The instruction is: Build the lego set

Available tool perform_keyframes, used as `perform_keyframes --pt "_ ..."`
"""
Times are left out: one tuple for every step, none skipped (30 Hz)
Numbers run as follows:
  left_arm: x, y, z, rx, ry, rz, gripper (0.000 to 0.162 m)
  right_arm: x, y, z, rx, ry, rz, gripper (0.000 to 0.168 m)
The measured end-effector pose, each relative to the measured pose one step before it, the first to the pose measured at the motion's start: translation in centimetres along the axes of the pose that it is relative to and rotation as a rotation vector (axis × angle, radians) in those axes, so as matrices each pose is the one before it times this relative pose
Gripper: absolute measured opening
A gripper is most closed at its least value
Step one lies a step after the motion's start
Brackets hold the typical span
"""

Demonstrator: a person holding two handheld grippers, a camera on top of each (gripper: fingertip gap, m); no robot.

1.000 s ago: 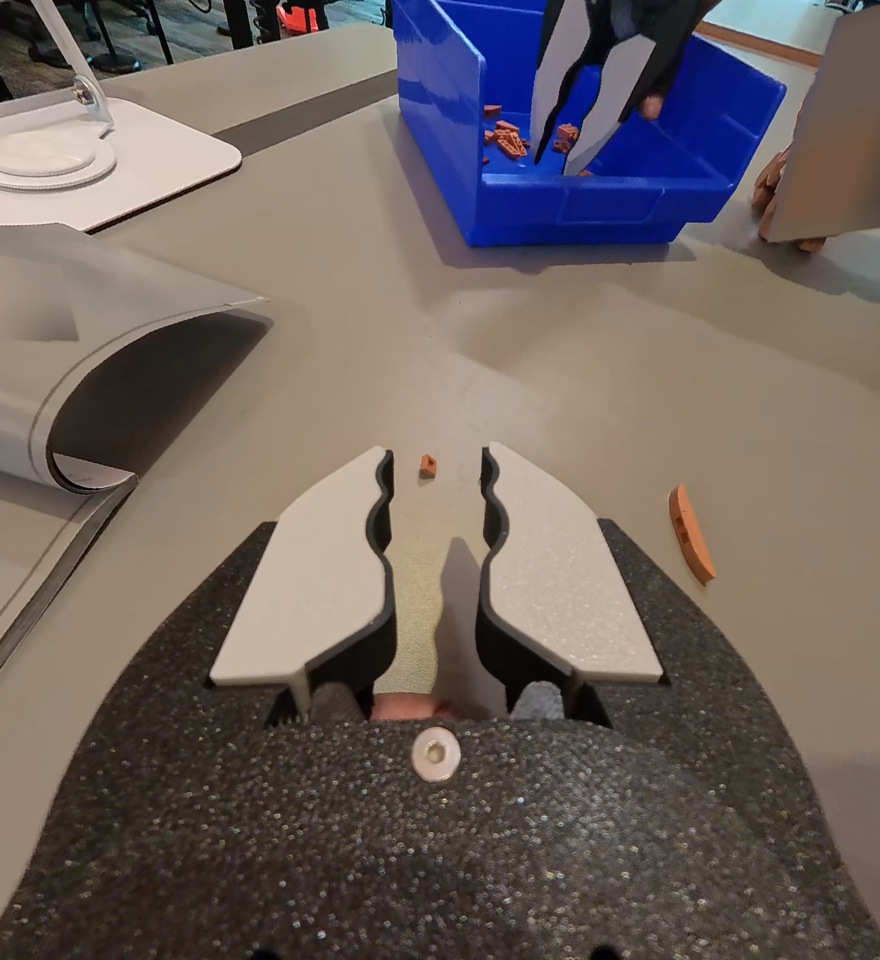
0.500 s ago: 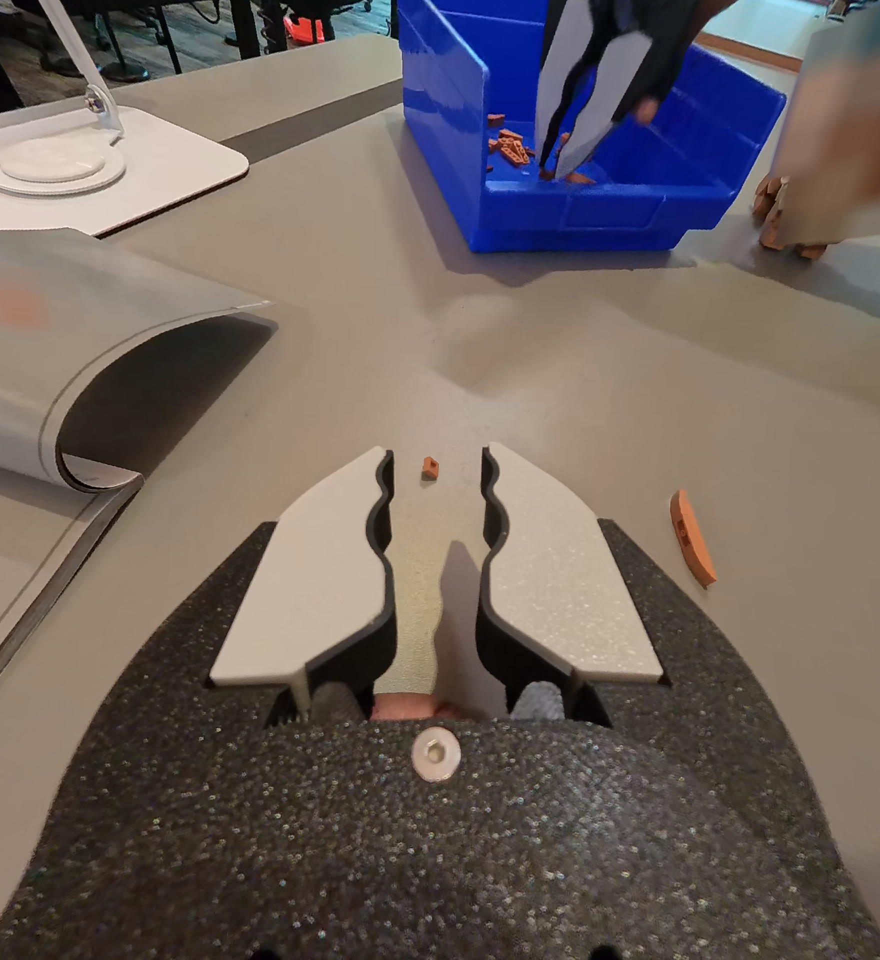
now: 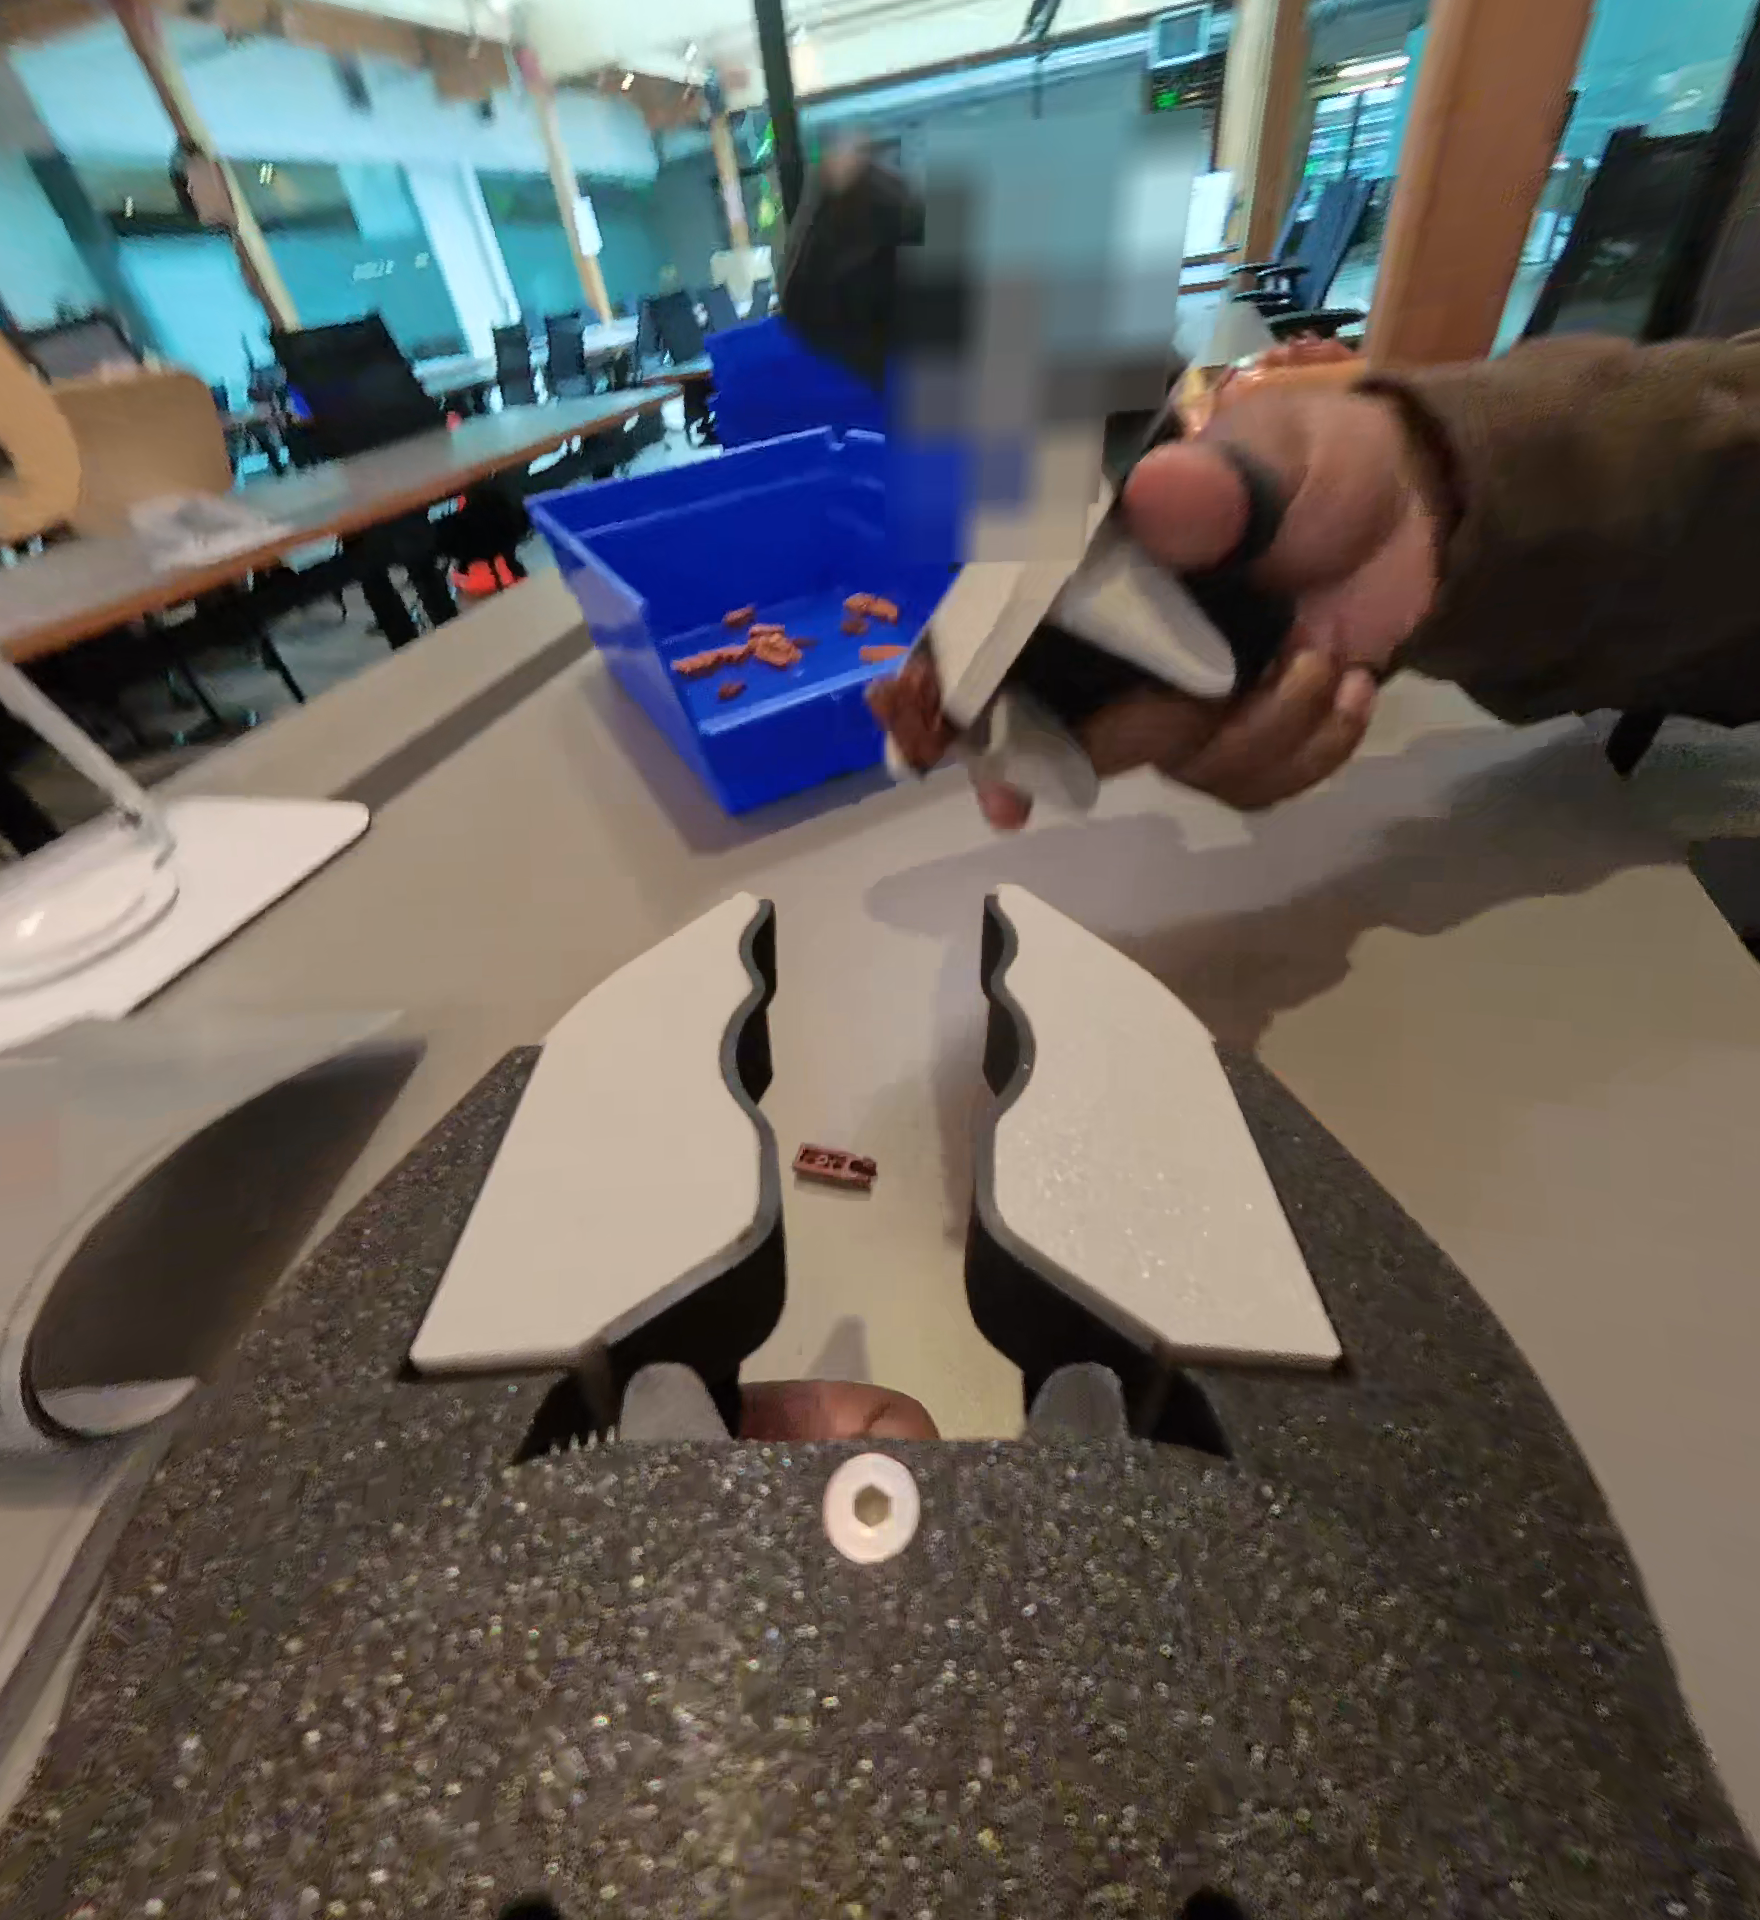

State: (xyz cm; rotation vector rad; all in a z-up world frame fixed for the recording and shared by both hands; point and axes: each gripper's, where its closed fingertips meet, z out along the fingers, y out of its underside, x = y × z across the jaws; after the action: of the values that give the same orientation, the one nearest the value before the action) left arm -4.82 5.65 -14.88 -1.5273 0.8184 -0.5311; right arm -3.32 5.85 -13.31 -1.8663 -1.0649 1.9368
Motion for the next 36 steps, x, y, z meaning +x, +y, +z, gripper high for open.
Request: perform_keyframes --pt "0.331 -0.015 0.03 0.0109 0.0086 0.033 0.04 0.287 0.625 0.717 0.02 -0.0391 0.0643 0.013" --pt "0.255 0.046 0.038 0.0085 0.0046 0.0306 0.041 0.467 0.601 0.548 0.0074 -0.0136 0.0439 0.012" --pt "0.25 0.119 0.06 0.0036 0.0064 0.0289 0.041 0.37 0.542 0.413 -0.0027 -0.0049 0.0259 0.012" --pt "0.258 0.168 0.078 -0.0004 0.009 0.0257 0.04 0.202 0.415 0.3 -0.0053 -0.0021 0.0167 0.012" --pt "0.228 0.143 0.073 -0.0013 0.0079 0.022 0.04 0.057 0.268 0.187 -0.0049 -0.0013 0.012 0.012" --pt "0.232 0.106 0.074 -0.0015 0.0093 0.0198 0.039 0.007 0.138 0.096 -0.0044 0.0012 0.0069 0.012" --pt "0.137 0.116 0.07 -0.0033 0.0035 0.0159 0.038 0.023 0.048 0.039 -0.0018 0.0059 0.0068 0.012" --pt "0.092 0.15 0.079 -0.0053 0.0016 0.0128 0.037 0.004 0.046 0.023 -0.0019 0.0035 0.0086 0.012" --pt "0.143 0.144 0.063 -0.0047 0.0056 0.0125 0.035 -0.115 0.071 0.029 -0.0033 -0.0046 0.0083 0.012" --pt "0.123 0.17 0.054 -0.0063 0.0038 0.0125 0.034 -0.028 0.168 0.051 -0.0073 -0.0009 0.0103 0.012" --pt "0.096 0.19 0.057 -0.0062 0.002 0.0121 0.031 0.108 0.215 0.052 -0.01 0.0063 0.0097 0.012" --pt "0.056 0.177 0.041 -0.0049 0.0003 0.0103 0.029 0.065 0.174 0.046 -0.0064 0.0005 0.0097 0.012" --pt "0.051 0.12 0.035 -0.001 0.0006 0.0077 0.026 0.074 0.209 0.036 -0.0078 -0.0015 0.0129 0.012" --pt "0.068 0.014 -0.005 0.0051 0.0014 0.0059 0.023 0.167 0.219 0.027 -0.0087 0.0039 0.013 0.012" --pt "0.114 0.004 0.02 0.0049 0.0051 0.0051 0.021 0.115 0.11 -0.003 -0.0021 0.0008 0.0092 0.013" --pt "0.083 0.064 0.024 -0.0015 0.0025 0.0058 0.021 0.058 0.043 -0.034 -0.0001 -0.0016 0.0097 0.013" --pt "0.016 0.091 0.053 -0.0046 -0.0026 0.0073 0.02 0.085 0.03 -0.042 -0.0007 0.0015 0.0054 0.013" --pt "-0.026 0.044 0.032 -0.003 -0.0054 0.0073 0.02 0.034 0.025 -0.027 -0.001 0.0008 0.0008 0.013" --pt "0.063 0.034 0.016 -0.0028 0.003 0.0023 0.02 0.047 0.059 -0.025 -0.003 0.0016 -0.0019 0.013" --pt "0.122 0.143 0.016 -0.0111 0.0118 -0.005 0.02 0.127 0.067 -0.047 -0.0046 0.0094 -0.0072 0.013" --pt "0.125 0.195 0.034 -0.0141 0.0145 -0.0083 0.02 0.284 0.031 -0.108 -0.0031 0.024 -0.0212 0.015" --pt "0.161 0.158 0.005 -0.0121 0.016 -0.0083 0.02 0.352 -0.019 -0.207 -0.0018 0.0323 -0.0308 0.019" --pt "0.103 0.178 0.004 -0.014 0.0115 -0.0092 0.02 0.419 0.009 -0.307 -0.0069 0.0383 -0.0365 0.022" --pt "0.142 0.258 0.008 -0.0191 0.0154 -0.0098 0.02 0.49 0.0 -0.412 -0.0092 0.0456 -0.0476 0.024" --pt "0.06 0.316 0.009 -0.0237 0.0108 -0.0119 0.02 0.541 -0.05 -0.511 -0.0065 0.0504 -0.0542 0.024" --pt "-0.035 0.342 0.012 -0.0245 0.0055 -0.014 0.02 0.62 0.118 -0.534 -0.0186 0.0558 -0.062 0.025" --pt "-0.047 0.31 0.014 -0.0222 0.0058 -0.0164 0.02 0.632 0.33 -0.516 -0.032 0.0576 -0.0766 0.025" --pt "0.033 0.247 -0.002 -0.0188 0.0114 -0.0166 0.02 0.571 0.565 -0.432 -0.0445 0.0536 -0.0876 0.025" --pt "0.092 0.233 -0.023 -0.0177 0.0153 -0.0169 0.02 0.368 0.749 -0.31 -0.0534 0.0413 -0.0885 0.024" --pt "0.149 0.222 -0.018 -0.0163 0.0177 -0.016 0.02 0.153 0.826 -0.171 -0.0575 0.0291 -0.0883 0.024" --pt "0.129 0.175 -0.016 -0.014 0.0154 -0.0137 0.02 -0.029 0.767 -0.066 -0.0539 0.0232 -0.0884 0.023" --pt "0.134 0.152 -0.003 -0.0113 0.014 -0.0111 0.02 -0.04 0.55 0.022 -0.0412 0.0253 -0.0812 0.023" --pt "0.202 0.145 0.002 -0.0113 0.017 -0.0082 0.02 -0.23 0.365 0.103 -0.0322 0.0125 -0.0712 0.024" --pt "0.179 0.116 0.0 -0.0092 0.0136 -0.0048 0.02 -0.443 0.099 0.154 -0.0183 -0.0059 -0.0558 0.026" --pt "0.172 0.071 0.004 -0.0059 0.0109 -0.0008 0.02 -0.335 -0.144 0.169 -0.0039 -0.0037 -0.0403 0.028" --pt "0.179 0.047 0.005 -0.0039 0.0107 0.0016 0.02 -0.189 -0.37 0.159 0.0106 0.001 -0.0349 0.031"
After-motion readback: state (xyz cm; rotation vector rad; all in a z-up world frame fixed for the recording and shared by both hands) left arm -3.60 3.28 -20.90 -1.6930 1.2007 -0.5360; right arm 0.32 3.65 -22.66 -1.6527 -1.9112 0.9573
